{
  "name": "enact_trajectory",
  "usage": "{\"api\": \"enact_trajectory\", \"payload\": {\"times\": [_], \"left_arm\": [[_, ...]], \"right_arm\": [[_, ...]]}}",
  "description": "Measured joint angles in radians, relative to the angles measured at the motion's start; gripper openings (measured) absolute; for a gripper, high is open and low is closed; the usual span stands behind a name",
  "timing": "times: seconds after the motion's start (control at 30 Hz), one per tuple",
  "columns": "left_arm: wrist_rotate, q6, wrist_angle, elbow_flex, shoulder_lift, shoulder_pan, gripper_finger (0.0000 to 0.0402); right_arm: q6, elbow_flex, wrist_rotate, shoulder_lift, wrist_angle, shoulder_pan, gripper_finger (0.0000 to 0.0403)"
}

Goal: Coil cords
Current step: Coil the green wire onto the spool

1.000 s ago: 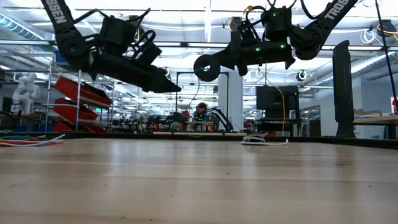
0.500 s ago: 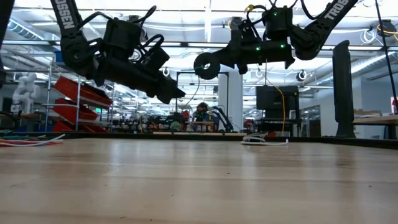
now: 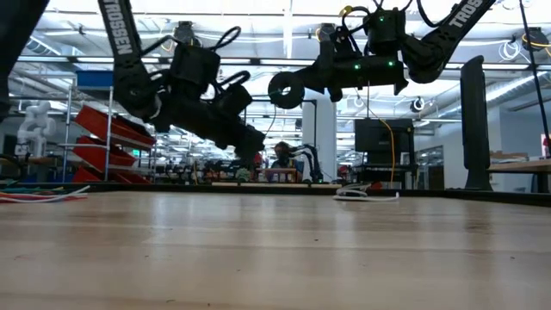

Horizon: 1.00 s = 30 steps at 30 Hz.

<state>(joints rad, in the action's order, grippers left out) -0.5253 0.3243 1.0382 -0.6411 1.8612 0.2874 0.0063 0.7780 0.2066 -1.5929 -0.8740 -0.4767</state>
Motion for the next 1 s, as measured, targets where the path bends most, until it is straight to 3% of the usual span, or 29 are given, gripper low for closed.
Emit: {"api": "enact_trajectory", "payload": {"times": [0.57, 0.67, 0.87, 1.0], "left_arm": [[-0.055, 0.024, 0.0, -0.023, 0.019, 0.013, 0.0122], [-0.05, 0.023, -0.014, -0.023, 0.018, 0.025, 0.0101], [-0.025, 0.023, -0.018, -0.023, 0.018, 0.01, 0.0012], [-0.021, 0.023, -0.028, -0.034, 0.018, -0.002, 0.0006]], "right_arm": [[-0.01, 0.0, 0.003, 0.0, 0.002, 0.0, 0.0], [-0.01, 0.0, 0.004, 0.0, 0.002, 0.001, 0.0], [-0.003, 0.0, 0.004, 0.0, 0.002, 0.001, 0.0], [0.004, 0.0, 0.005, 0.0, -0.003, 0.001, 0.0]]}}
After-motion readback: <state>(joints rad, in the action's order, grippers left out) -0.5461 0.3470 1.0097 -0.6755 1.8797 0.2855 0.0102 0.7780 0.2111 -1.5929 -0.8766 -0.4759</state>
